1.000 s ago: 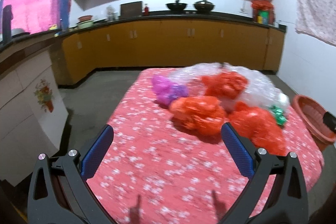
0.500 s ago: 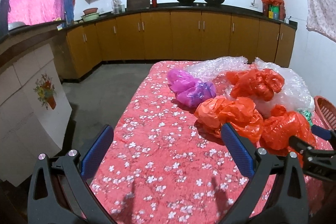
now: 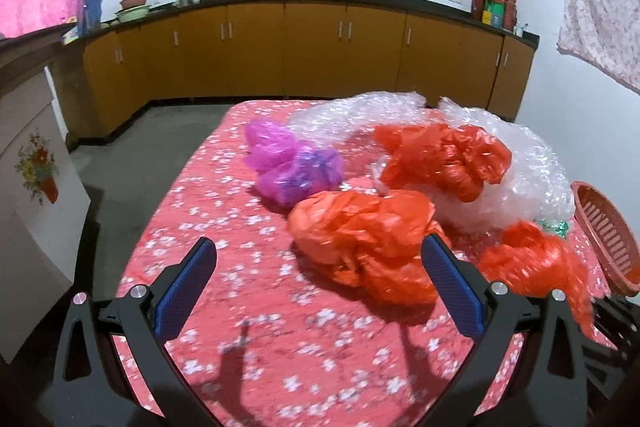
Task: Collect trash
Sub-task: 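Reach both tools toward the bag pile and grasp a red bag with the right tool, then grasp a red bag with the left tool while the right tool lifts its red bag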
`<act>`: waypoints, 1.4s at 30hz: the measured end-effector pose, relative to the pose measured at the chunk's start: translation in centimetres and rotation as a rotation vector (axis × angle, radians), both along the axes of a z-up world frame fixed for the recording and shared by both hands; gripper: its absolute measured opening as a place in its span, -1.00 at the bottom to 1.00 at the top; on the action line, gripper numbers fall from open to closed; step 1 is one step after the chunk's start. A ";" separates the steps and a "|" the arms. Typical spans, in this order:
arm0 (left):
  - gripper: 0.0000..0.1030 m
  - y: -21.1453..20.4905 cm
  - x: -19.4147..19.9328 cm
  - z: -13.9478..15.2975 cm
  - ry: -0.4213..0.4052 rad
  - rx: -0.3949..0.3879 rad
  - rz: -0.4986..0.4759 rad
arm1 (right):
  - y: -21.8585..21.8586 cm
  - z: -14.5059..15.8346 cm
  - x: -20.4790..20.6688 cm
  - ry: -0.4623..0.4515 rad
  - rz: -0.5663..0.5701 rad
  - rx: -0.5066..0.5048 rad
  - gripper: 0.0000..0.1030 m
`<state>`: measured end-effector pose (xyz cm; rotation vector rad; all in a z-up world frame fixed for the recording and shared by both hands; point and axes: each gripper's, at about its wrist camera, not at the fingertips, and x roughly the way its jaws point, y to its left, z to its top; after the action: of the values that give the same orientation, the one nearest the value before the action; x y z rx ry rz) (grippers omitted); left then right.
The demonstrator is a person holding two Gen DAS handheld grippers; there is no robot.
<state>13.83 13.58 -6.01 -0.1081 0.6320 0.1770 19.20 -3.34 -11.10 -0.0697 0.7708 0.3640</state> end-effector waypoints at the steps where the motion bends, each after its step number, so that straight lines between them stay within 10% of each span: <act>1: 0.97 -0.3 0.5 -0.1 0.010 0.002 -0.007 | -0.4 0.0 -0.2 0.000 -0.006 0.001 -0.47; 12: 0.94 -2.1 4.2 -1.4 0.117 -0.012 -0.044 | -6.8 0.5 -2.1 0.003 -0.131 0.023 -0.47; 28: -0.26 -0.9 0.8 -0.4 0.086 -0.036 -0.070 | -9.8 1.8 -3.4 -0.050 -0.197 0.050 -0.47; 42: -0.47 0.0 -2.6 2.9 0.000 -0.034 -0.083 | -12.4 3.9 -5.1 -0.106 -0.241 0.074 -0.47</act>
<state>11.22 13.62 -3.09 -0.1142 0.6385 0.0866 14.05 -15.76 -7.18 0.0731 0.6515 0.1582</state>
